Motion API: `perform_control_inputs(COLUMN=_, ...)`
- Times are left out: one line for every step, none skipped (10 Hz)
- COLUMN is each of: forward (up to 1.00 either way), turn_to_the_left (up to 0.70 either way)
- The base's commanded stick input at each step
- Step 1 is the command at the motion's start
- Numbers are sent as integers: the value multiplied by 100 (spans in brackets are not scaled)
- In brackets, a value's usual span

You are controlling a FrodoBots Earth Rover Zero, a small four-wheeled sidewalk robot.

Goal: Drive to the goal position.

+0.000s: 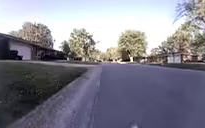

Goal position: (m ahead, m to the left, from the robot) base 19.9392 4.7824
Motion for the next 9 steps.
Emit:
perform_control_inputs(forward=98, turn_to_the_left=0)
perform_control_inputs(forward=98, turn_to_the_left=0)
perform_control_inputs(forward=98, turn_to_the_left=0)
perform_control_inputs(forward=98, turn_to_the_left=0)
perform_control_inputs(forward=98, turn_to_the_left=0)
perform_control_inputs(forward=98, turn_to_the_left=0)
perform_control_inputs(forward=96, turn_to_the_left=0)
perform_control_inputs(forward=97, turn_to_the_left=-15)
perform_control_inputs(forward=98, turn_to_the_left=-32)
